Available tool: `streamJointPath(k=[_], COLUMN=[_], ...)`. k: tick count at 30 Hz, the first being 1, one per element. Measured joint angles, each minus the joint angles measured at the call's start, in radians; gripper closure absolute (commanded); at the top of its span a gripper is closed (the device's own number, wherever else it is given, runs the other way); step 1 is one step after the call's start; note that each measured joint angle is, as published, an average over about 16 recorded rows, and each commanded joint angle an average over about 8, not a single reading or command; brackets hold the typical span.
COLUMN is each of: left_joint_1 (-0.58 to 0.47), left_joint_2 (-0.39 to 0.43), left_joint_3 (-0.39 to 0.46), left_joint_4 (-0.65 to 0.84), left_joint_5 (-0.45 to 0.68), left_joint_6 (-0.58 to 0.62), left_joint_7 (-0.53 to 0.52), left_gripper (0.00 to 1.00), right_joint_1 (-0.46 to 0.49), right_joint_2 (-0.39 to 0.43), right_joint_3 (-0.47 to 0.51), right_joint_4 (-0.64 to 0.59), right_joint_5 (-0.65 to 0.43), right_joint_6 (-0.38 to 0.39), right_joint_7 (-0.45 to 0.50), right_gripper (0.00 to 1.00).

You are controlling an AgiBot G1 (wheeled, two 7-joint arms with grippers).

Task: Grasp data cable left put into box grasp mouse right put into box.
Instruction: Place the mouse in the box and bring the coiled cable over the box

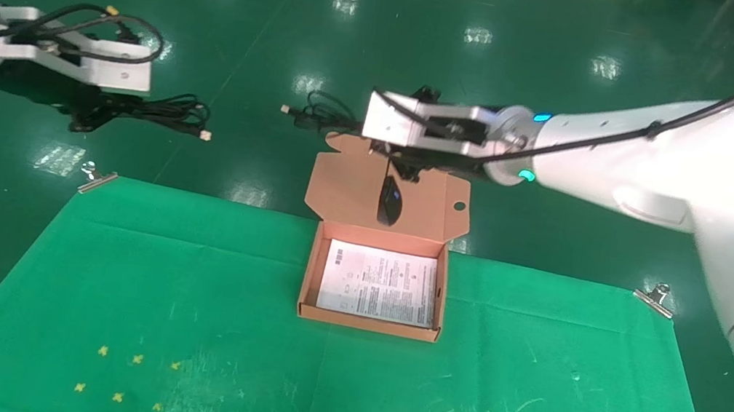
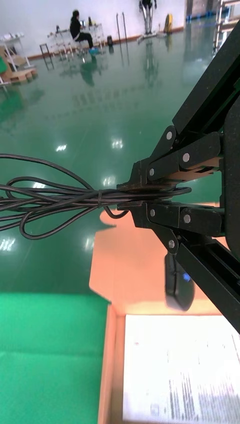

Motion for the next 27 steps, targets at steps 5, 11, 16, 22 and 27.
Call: streamJointPath(k=[5,11,16,22,27], left_joint_1=[0.01,0.02,0.026,0.03,0.031], left_joint_2=[-0.025,-0.042,-0.049,-0.054,-0.056], left_joint_3=[0.006,0.01,0.011,0.012,0.012], left_joint_4=[-0.059,-0.111,-0.135,-0.151,-0.158], left_joint_5=[0.023,0.038,0.046,0.051,0.053], left_joint_6=[0.014,0.021,0.023,0.024,0.025], left_joint_7=[-0.054,-0.096,-0.116,-0.128,-0.134], left_gripper=[1.0,1.0,1.0,1.0,1.0], right_joint_1=[-0.023,-0.047,-0.063,-0.077,-0.082], right_joint_2=[-0.001,-0.001,-0.001,0.0,0.0], right_joint_3=[-0.079,-0.171,-0.241,-0.313,-0.37], right_joint_4=[0.029,0.063,0.079,0.061,0.017], right_joint_5=[0.039,0.09,0.134,0.18,0.203], right_joint_6=[0.024,0.052,0.077,0.104,0.115], right_joint_7=[0.046,0.106,0.161,0.229,0.286], right_gripper=[1.0,1.0,1.0,1.0,1.0])
